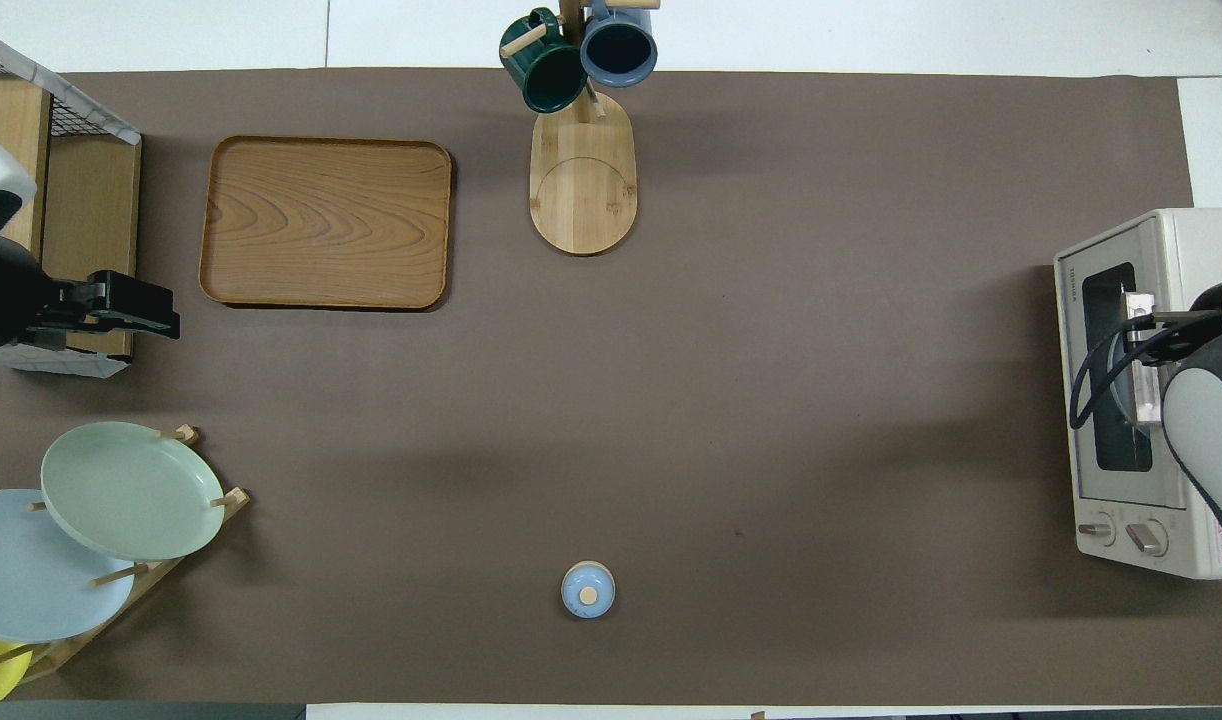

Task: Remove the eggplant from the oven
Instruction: 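Pull the oven door open with the right gripper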

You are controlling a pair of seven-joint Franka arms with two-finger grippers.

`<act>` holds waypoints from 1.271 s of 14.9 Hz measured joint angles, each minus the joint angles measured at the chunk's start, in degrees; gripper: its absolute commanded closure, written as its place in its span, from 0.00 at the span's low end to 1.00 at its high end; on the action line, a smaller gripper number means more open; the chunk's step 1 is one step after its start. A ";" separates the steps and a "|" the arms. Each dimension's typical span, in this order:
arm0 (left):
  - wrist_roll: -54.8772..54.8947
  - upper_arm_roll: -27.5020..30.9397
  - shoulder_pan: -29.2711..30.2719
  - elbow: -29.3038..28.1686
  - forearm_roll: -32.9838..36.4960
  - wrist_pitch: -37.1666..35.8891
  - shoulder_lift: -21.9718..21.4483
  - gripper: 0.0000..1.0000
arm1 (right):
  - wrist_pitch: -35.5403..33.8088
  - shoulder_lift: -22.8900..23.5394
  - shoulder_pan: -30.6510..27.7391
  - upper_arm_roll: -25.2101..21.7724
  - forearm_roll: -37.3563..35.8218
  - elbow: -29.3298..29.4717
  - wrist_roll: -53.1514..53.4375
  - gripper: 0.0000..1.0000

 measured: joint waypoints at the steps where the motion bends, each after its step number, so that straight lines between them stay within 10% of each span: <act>1: 0.00 -0.01 0.00 0.00 -0.01 0.04 0.00 0.00 | 0.73 0.01 -0.05 -0.07 -0.03 -0.60 -1.02 1.00; 19: 0.00 -0.15 0.09 0.00 -0.05 1.31 0.00 0.00 | 7.11 -1.14 2.00 0.65 4.01 -6.07 -3.73 1.00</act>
